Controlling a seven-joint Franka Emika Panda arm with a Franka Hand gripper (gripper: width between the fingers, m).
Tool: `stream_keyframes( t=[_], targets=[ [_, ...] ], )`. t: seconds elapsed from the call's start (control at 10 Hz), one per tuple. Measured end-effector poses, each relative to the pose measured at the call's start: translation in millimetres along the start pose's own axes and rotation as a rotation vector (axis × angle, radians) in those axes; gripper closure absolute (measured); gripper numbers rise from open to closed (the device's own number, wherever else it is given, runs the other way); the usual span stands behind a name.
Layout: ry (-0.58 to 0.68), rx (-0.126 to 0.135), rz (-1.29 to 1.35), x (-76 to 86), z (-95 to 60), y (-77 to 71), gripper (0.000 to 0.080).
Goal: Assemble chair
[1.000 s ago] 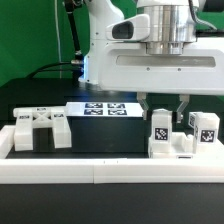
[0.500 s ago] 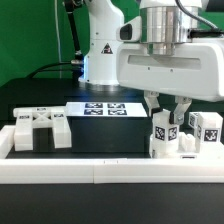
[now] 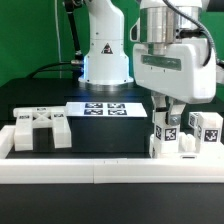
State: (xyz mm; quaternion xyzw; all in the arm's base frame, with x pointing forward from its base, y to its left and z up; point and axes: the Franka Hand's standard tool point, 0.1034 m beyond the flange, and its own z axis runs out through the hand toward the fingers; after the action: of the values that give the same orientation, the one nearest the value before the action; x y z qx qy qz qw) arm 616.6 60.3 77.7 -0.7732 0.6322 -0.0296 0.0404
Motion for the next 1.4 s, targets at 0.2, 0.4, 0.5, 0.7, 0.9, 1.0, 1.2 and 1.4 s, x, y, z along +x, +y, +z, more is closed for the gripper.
stream_keyframes(
  t=[0.2,0.4,0.5,0.7,0.9,1.0,1.2,1.4],
  targets=[
    [-0.001,0.000,0.059,0.0,-0.1,-0.1,0.0509],
    [-0.001,0.000,0.034,-0.3,0.1,0.0,0.0507],
    [-0.001,0.000,-0.007,-0.1,0.0,0.0,0.0343],
    [-0.004,-0.008,-0.130,-1.1,-0.4,0.4,0.0164],
    [-0.004,-0.006,-0.369,-1.6,-0.4,0.0,0.0152],
    [-0.001,-0.001,-0.478,-1.1,-0.5,-0.6,0.0151],
    [0.000,-0.001,-0.657,-0.9,-0.4,-0.7,0.0151],
    [0.001,-0.001,-0.811,0.5,-0.8,-1.2,0.0151]
  ],
)
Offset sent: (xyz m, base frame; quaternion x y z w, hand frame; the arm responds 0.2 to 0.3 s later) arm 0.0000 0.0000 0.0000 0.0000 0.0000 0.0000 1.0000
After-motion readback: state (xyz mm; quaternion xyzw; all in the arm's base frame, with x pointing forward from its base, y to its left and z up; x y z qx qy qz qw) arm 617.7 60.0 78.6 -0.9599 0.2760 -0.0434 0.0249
